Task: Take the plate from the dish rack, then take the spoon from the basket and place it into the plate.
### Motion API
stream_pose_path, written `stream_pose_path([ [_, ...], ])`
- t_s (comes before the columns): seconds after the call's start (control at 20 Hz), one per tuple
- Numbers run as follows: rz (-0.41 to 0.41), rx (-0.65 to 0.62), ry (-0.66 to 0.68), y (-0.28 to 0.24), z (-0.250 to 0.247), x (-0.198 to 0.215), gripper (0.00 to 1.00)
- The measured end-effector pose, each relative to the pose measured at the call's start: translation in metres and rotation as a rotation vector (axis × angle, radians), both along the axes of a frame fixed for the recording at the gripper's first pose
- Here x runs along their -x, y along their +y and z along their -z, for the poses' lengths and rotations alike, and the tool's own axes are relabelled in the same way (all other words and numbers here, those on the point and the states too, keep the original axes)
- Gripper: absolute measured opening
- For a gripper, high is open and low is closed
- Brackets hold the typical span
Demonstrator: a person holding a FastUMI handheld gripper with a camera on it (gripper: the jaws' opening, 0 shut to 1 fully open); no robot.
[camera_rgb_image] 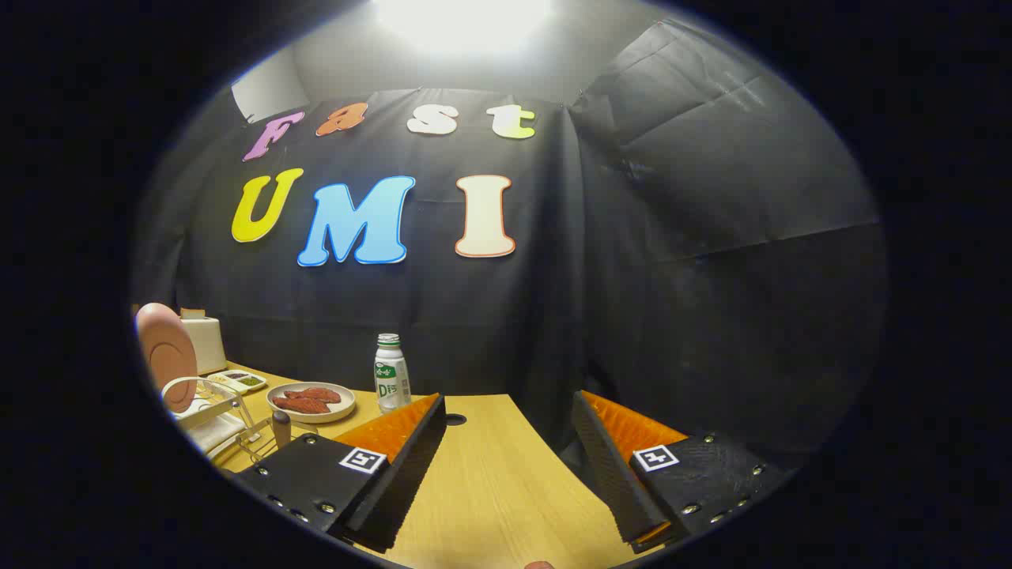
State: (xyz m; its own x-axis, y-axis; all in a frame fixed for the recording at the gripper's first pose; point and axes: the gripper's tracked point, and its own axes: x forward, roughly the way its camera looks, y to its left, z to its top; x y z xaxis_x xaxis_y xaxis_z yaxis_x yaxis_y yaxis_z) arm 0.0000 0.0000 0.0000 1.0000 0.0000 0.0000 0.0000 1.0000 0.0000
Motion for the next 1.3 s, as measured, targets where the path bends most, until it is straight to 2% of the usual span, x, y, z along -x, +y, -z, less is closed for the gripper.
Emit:
stream_pose_path([
  [0.25, 0.022, 0.031, 0.055, -0.017, -0.031, 0.055, 0.98],
  [0.5, -0.028, 0.001, 0.089, 0.021, -0.074, 0.111, 0.98],
  [0.7, -0.118, -0.031, 0.088, 0.081, -0.109, 0.14, 0.98],
  [0.85, -0.227, -0.044, 0.074, 0.137, -0.138, 0.153, 0.98],
  [1.1, -0.38, -0.059, 0.034, 0.213, -0.174, 0.158, 0.98],
  [1.3, -0.471, -0.054, 0.029, 0.264, -0.19, 0.151, 0.98],
])
